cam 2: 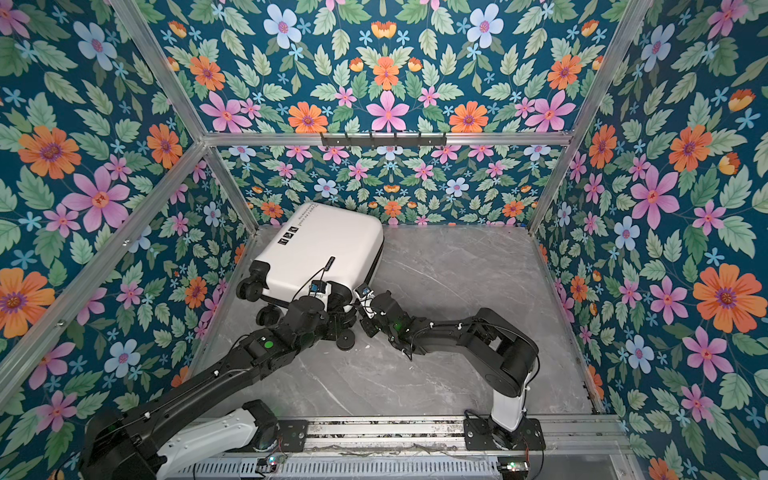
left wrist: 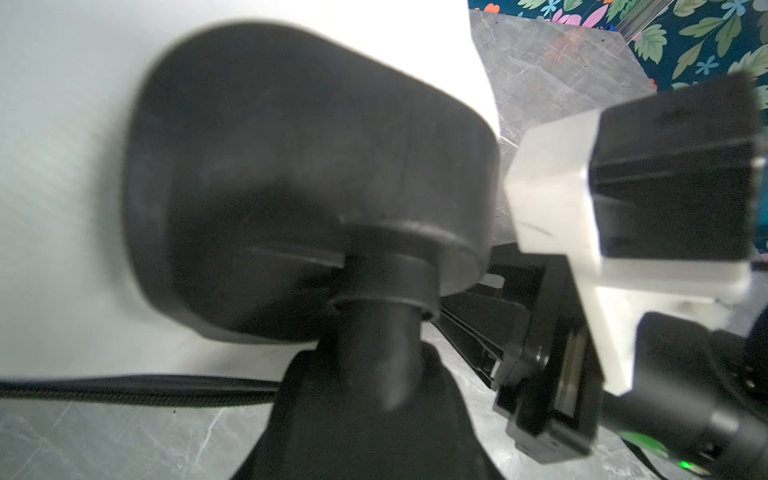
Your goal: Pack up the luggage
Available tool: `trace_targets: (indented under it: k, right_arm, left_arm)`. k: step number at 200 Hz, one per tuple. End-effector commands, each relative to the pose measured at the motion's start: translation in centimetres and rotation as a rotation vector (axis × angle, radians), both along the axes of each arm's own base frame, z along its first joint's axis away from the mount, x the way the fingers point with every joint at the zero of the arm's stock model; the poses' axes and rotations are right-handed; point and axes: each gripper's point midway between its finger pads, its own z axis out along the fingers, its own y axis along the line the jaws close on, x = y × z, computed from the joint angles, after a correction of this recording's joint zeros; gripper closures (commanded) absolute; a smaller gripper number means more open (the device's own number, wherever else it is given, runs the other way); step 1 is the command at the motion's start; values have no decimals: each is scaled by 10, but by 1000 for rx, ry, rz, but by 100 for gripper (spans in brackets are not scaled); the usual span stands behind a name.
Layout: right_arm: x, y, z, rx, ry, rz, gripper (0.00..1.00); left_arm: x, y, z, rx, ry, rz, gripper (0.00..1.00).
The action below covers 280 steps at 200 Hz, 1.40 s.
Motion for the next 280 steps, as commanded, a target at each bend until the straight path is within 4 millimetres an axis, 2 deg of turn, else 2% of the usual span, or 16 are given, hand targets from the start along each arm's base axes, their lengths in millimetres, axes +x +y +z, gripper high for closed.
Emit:
trace_targets:
  k: [1, 83, 142, 206, 280]
  right_arm:
    - [1, 5, 15, 42, -42, 12, 82]
    - [2, 7, 22, 54, -53, 14, 100]
    - [11, 6, 23, 57, -48, -37, 100]
    - [30, -9, 13, 18, -23, -160, 100]
    - [57, -30, 21, 94, 14, -258, 100]
  left_arm:
    - [-1, 9, -3, 18, 15, 44, 100]
    - [0, 7, -1, 11, 14, 40, 100]
    - [-2, 8, 4, 4, 12, 35, 100]
    - [-8, 12, 6, 13, 20, 26, 100]
    - [-14, 12, 2, 15, 37, 6, 100]
